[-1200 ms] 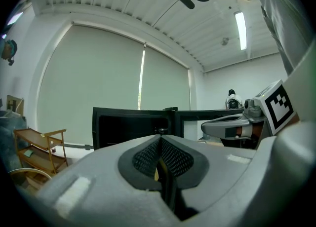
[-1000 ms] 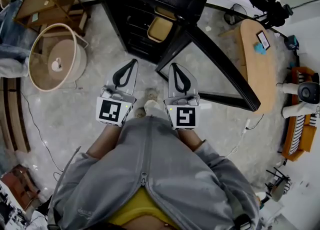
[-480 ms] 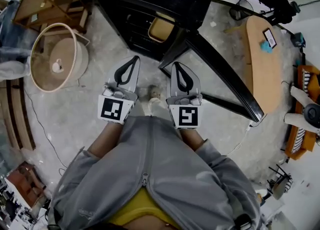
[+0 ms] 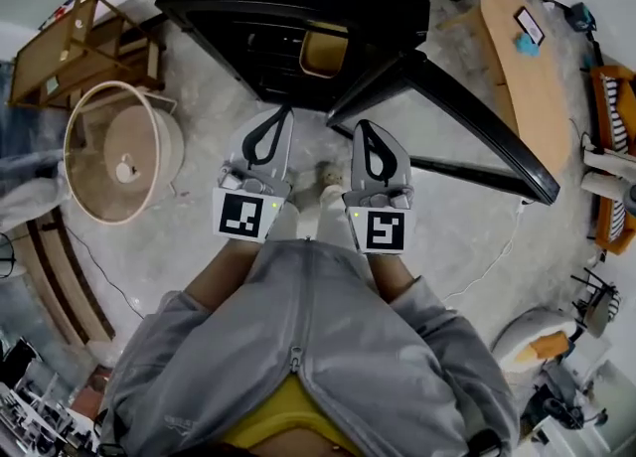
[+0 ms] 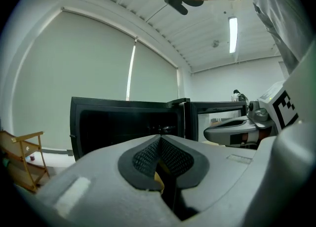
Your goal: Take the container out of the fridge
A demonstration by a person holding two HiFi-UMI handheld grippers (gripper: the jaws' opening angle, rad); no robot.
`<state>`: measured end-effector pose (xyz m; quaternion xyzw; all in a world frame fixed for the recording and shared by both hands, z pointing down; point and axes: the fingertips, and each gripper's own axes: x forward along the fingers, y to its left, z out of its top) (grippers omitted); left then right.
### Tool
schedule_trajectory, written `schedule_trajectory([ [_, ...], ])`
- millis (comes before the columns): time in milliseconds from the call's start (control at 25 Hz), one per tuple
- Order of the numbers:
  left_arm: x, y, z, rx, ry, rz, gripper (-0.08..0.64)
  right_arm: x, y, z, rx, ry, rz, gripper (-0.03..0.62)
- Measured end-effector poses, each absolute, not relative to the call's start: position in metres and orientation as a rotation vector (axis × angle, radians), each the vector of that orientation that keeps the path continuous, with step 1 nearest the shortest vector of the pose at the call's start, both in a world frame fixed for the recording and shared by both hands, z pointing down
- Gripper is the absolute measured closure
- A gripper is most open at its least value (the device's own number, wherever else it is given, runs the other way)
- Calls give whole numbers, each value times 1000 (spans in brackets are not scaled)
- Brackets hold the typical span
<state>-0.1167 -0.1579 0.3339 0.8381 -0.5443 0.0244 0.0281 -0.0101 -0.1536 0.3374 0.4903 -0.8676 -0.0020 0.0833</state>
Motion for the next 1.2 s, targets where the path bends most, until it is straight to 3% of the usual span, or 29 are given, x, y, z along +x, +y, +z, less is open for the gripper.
schedule_trajectory([
  [680, -132, -193, 396, 2616, -1601, 106, 528, -20, -178, 386, 1594, -2480, -20, 592],
  [1200, -113, -222, 499, 2548, -1603, 184, 366, -13, -201, 470, 1493, -2474, 1, 592],
])
